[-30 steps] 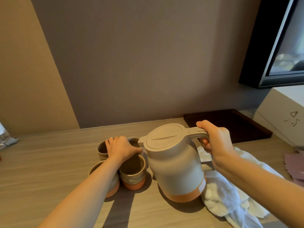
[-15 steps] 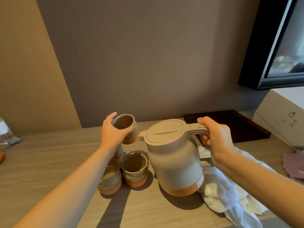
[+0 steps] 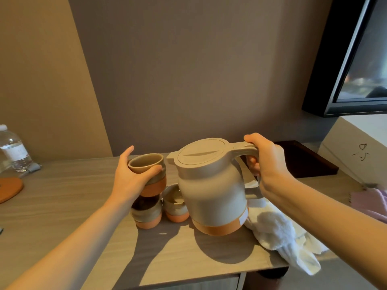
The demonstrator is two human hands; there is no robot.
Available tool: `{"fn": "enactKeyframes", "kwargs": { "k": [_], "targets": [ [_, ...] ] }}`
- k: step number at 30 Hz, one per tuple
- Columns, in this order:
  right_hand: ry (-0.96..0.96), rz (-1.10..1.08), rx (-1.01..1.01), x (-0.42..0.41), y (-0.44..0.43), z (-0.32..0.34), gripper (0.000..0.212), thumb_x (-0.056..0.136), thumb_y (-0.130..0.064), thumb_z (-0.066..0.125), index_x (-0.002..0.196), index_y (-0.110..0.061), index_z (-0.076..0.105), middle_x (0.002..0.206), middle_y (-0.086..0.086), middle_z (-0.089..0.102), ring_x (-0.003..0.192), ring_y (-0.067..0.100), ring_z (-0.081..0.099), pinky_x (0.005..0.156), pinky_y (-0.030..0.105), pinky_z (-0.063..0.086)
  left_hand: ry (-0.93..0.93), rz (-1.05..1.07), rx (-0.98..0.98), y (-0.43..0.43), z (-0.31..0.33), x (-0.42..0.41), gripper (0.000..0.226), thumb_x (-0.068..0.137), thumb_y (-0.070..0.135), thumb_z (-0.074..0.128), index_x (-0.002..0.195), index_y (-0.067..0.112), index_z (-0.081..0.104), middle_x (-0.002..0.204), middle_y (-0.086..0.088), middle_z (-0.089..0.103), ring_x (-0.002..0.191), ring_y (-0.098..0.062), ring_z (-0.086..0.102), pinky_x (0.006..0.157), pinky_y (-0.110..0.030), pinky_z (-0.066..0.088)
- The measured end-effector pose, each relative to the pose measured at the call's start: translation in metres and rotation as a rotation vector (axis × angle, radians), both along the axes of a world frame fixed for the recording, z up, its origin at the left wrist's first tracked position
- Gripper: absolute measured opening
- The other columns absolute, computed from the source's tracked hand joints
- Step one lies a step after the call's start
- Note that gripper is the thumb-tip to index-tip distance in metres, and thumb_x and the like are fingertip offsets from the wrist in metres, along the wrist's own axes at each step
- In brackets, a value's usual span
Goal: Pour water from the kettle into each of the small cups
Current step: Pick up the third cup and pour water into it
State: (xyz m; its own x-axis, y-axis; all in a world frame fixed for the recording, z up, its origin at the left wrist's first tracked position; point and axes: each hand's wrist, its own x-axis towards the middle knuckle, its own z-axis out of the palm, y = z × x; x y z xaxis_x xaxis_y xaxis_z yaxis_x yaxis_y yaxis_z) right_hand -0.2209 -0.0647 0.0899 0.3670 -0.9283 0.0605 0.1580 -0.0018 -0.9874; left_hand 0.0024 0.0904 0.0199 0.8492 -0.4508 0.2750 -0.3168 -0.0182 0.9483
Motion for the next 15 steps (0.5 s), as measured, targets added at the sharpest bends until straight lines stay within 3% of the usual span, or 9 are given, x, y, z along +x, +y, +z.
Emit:
{"fn": "enactKeyframes", "kwargs": {
  "k": [4, 8, 15],
  "targets": [
    [0.027, 0.006, -0.021, -0.001, 0.012, 0.005, 0.028, 0.082, -0.032, 0.062, 0.065, -0.010, 0.060, 0.055, 0.002, 0.047, 0.050, 0.010, 0.037, 0.051, 0.024, 0.032, -0.035, -0.001, 0.044, 0.020, -0.007, -0.007, 0.096, 0.062, 0.030, 0.091, 0.143, 0.026, 0.040, 0.126, 0.005, 0.054, 0.115, -0.016, 0.051, 0.090, -0.034, 0.047],
    [0.048, 0.030, -0.042, -0.003, 0.020, 0.012, 0.030, 0.082, -0.032, 0.062, 0.060, -0.011, 0.057, 0.052, 0.001, 0.045, 0.051, 0.011, 0.036, 0.049, 0.024, 0.030, -0.055, -0.030, 0.059, 0.033, -0.015, -0.016, 0.075, 0.055, 0.026, 0.095, 0.121, 0.025, 0.058, 0.107, 0.012, 0.065, 0.104, -0.012, 0.060, 0.082, -0.030, 0.049],
    [0.099, 0.046, -0.116, -0.003, 0.035, 0.016, 0.034, 0.082, -0.030, 0.063, 0.053, -0.013, 0.058, 0.052, 0.000, 0.048, 0.056, 0.013, 0.041, 0.057, 0.027, 0.036, -0.148, -0.116, 0.140, 0.048, -0.021, -0.024, 0.075, 0.050, 0.024, 0.097, 0.115, 0.031, 0.059, 0.105, 0.016, 0.066, 0.099, -0.003, 0.060, 0.073, -0.020, 0.049]
  ]
}}
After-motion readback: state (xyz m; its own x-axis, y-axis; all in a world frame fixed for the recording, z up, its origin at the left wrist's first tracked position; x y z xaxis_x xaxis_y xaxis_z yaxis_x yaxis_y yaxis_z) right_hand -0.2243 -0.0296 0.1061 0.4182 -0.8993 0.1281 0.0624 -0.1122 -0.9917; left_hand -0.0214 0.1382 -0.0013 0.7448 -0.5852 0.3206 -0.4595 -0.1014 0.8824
